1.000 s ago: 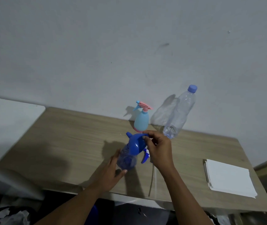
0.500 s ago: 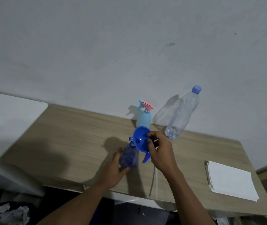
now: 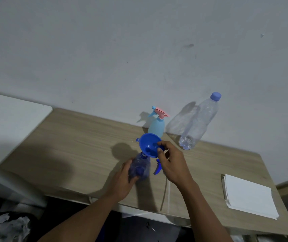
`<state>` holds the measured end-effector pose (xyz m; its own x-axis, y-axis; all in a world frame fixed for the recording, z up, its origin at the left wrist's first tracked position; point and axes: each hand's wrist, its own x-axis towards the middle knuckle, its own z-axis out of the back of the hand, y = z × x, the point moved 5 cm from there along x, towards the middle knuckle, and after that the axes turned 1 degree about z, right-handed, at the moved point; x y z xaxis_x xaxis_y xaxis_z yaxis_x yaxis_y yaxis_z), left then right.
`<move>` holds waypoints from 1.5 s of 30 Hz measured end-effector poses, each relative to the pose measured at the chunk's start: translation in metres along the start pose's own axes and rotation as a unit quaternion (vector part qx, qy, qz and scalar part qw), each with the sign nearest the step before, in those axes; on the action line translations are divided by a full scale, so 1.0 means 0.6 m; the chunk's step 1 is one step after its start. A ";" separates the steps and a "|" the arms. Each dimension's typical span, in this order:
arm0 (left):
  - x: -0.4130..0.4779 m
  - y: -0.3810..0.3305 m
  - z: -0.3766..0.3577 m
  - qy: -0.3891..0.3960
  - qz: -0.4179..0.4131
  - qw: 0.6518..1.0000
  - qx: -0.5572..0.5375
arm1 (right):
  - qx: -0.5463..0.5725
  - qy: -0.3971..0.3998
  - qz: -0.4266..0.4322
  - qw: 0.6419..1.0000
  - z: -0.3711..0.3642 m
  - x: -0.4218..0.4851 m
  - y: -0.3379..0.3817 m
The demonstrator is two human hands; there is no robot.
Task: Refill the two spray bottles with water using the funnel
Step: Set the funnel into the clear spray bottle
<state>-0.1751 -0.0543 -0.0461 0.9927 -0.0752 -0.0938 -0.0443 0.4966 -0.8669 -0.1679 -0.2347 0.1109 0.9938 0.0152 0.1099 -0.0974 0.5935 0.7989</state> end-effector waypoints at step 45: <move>0.199 -0.417 -0.191 -0.078 -0.017 0.992 -0.100 | 0.102 -0.058 -0.123 0.985 0.328 0.172 -0.226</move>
<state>-0.0583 -0.2866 0.1033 0.9985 0.0541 0.0001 -0.0168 0.3127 -0.9497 -0.0627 -0.4716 0.1302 0.9770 -0.2083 -0.0446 0.1255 0.3936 0.9107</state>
